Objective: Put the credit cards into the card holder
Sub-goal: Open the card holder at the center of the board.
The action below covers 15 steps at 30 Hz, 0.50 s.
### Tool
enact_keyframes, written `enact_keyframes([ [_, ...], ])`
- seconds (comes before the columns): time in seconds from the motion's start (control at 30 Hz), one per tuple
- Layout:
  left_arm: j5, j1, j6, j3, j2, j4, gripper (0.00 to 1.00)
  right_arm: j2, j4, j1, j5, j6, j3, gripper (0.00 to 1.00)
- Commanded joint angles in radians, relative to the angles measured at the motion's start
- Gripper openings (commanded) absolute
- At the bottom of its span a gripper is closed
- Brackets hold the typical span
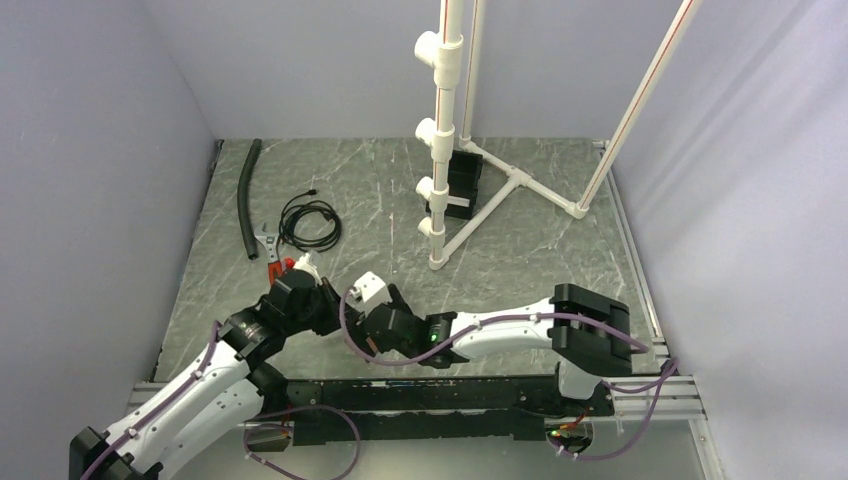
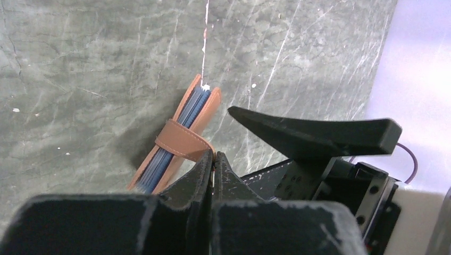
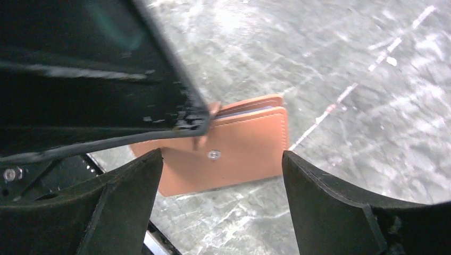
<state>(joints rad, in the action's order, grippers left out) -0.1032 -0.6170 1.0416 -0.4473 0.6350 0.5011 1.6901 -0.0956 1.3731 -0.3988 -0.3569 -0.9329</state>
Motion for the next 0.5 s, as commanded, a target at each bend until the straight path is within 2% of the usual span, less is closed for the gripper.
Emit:
enact_keyframes([
  [0.0,-0.024,-0.004,0.022,-0.06,-0.029,-0.025,0.0,-0.084,0.153,-0.014,-0.14,-0.287,-0.029,0.87],
  [0.07,0.0,-0.003,0.034,-0.079,-0.059,-0.003,0.0,-0.131,0.169,-0.039,-0.107,-0.383,-0.001,0.89],
  [0.17,0.031,-0.004,0.04,-0.106,-0.094,0.017,0.0,-0.195,0.131,-0.122,0.06,-0.489,0.065,0.88],
  [0.3,0.014,-0.004,0.039,-0.13,-0.08,0.012,0.0,-0.24,0.112,-0.199,0.192,-0.57,0.113,0.88],
  [0.47,0.003,-0.004,0.028,-0.136,-0.031,0.018,0.0,-0.254,0.105,-0.212,0.213,-0.617,0.145,0.87],
])
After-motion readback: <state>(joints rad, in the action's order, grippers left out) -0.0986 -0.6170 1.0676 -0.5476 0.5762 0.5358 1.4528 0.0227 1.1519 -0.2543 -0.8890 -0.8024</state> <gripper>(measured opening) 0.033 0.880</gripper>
